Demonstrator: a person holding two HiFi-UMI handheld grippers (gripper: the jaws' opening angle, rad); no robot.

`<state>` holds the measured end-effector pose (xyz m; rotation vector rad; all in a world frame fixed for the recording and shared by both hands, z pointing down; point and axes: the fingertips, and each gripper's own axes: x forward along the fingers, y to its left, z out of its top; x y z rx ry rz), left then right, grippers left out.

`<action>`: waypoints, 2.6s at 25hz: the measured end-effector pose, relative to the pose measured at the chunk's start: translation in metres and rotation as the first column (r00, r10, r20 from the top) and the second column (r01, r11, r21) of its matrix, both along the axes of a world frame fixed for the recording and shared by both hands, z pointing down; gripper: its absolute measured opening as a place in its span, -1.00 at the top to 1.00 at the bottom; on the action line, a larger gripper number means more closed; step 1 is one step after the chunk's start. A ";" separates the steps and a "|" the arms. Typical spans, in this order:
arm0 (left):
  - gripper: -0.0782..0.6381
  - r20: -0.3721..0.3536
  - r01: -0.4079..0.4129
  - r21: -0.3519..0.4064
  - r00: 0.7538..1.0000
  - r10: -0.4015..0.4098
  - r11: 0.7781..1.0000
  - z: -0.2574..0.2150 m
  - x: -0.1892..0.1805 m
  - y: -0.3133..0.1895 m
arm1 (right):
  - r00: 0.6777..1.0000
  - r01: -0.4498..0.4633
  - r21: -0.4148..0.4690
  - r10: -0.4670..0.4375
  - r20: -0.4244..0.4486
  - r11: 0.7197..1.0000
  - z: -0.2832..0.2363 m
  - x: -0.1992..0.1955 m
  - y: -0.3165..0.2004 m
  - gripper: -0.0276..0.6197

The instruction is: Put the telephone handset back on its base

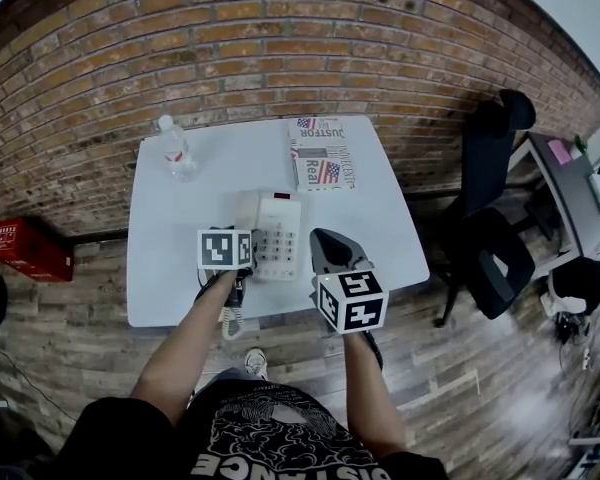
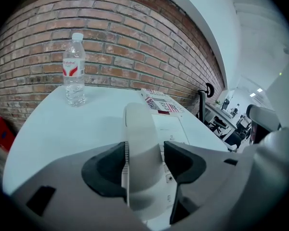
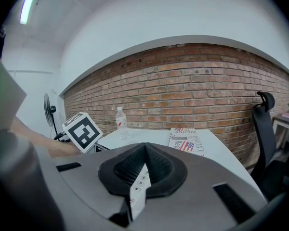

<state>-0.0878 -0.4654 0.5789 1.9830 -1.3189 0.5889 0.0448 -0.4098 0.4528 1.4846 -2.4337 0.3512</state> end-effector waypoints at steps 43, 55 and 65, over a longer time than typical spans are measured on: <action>0.75 -0.017 -0.047 0.542 0.998 0.067 0.839 -0.185 -0.031 0.125 | 0.991 0.130 0.139 -0.134 0.015 0.982 -0.070 -0.006 0.075 0.91; 0.76 -0.049 0.023 0.550 0.999 0.005 0.835 -0.186 -0.053 0.138 | 0.989 0.145 0.146 -0.148 0.010 0.979 -0.070 -0.013 0.084 0.91; 0.76 -0.050 0.024 0.536 0.999 0.004 0.844 -0.181 -0.056 0.140 | 0.989 0.142 0.154 -0.145 0.012 0.978 -0.071 -0.016 0.085 0.91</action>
